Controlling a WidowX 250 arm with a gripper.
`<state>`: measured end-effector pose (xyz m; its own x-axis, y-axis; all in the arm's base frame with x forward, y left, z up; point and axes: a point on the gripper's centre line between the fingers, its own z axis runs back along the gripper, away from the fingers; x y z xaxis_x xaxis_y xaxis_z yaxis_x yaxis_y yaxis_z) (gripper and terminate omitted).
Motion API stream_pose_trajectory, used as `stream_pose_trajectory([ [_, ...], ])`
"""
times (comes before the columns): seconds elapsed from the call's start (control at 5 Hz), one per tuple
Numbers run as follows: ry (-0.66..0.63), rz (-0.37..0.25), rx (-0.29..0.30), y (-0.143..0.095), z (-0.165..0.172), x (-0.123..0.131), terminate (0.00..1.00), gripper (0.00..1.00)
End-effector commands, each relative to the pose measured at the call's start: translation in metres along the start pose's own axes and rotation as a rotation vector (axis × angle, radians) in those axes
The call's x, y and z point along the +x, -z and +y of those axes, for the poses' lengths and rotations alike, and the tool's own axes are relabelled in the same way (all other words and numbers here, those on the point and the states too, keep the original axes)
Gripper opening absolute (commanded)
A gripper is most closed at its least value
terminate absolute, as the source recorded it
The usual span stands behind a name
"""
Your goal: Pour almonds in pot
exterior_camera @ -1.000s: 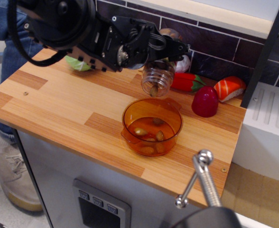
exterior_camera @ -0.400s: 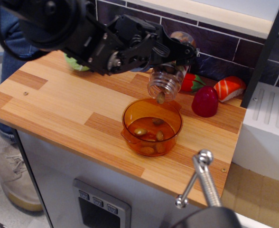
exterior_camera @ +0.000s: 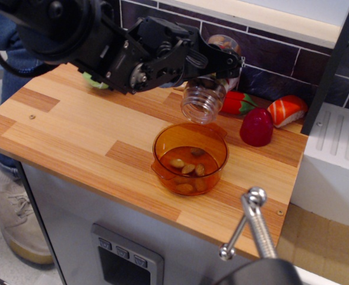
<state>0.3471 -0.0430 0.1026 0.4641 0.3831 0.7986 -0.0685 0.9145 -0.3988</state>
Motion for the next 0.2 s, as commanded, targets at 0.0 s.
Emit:
stream_pose_trajectory([
  [0.0, 0.002, -0.038, -0.012, -0.0042, 0.0012, 0.0170, 1.00, 0.00],
])
